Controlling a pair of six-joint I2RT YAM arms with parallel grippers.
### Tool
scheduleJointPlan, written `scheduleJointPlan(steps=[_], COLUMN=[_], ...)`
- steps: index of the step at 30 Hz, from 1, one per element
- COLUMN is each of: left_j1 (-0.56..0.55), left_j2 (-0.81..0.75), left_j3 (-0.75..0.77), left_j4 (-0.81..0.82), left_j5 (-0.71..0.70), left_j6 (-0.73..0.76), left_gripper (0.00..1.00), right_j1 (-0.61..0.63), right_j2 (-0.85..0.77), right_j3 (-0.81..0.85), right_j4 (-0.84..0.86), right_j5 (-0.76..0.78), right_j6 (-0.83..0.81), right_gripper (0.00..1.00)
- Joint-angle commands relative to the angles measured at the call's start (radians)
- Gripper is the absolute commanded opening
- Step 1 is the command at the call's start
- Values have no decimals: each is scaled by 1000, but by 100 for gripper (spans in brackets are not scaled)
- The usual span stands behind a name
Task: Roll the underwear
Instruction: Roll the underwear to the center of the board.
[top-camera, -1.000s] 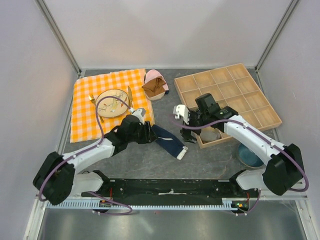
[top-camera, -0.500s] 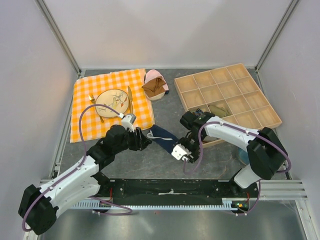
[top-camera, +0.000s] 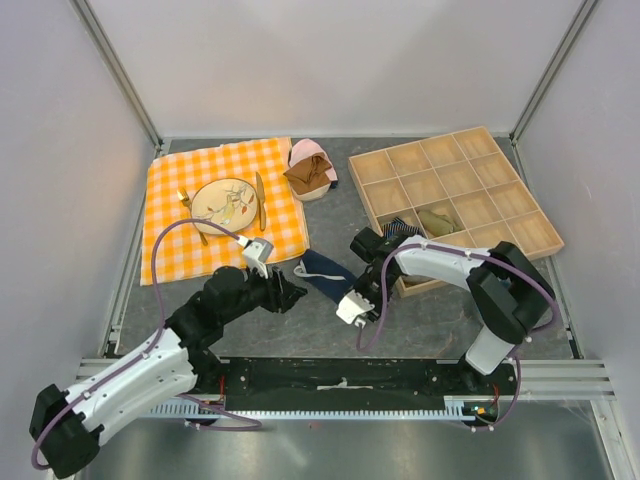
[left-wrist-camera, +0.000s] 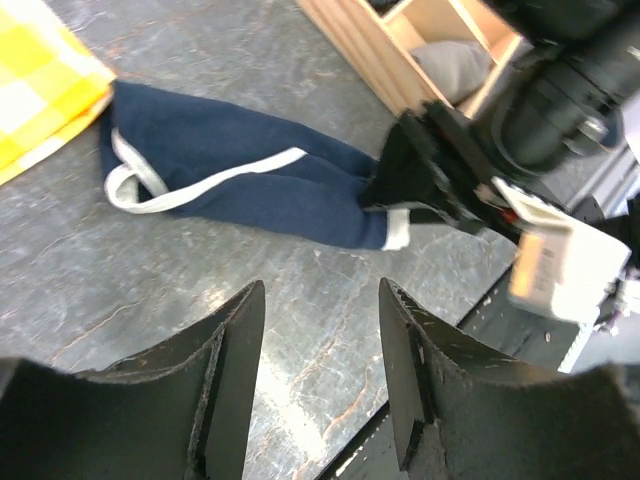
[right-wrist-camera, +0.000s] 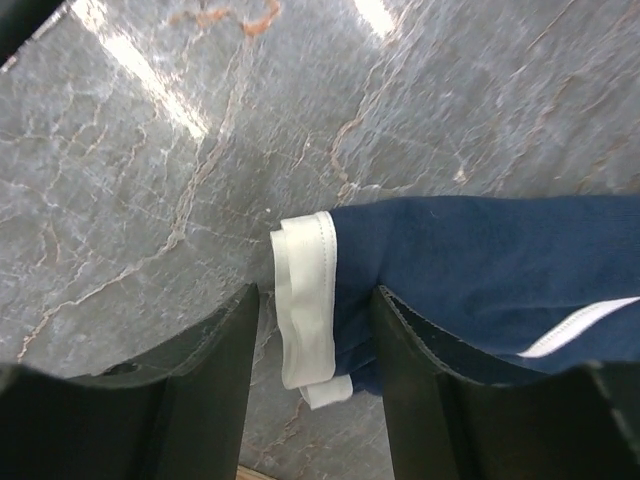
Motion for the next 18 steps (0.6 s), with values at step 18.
scheduleJointPlan(steps=[18], left_j1=[-602], left_j2=[-211], left_j3=[-248], left_j4=[375], left_j5=[-242], left_j6=[477], left_gripper=[56], right_j1=[-18], right_j2=[174], right_j3=[133], right_j4=[-242], right_j5=[-61], right_j6=[195], right_gripper=[20])
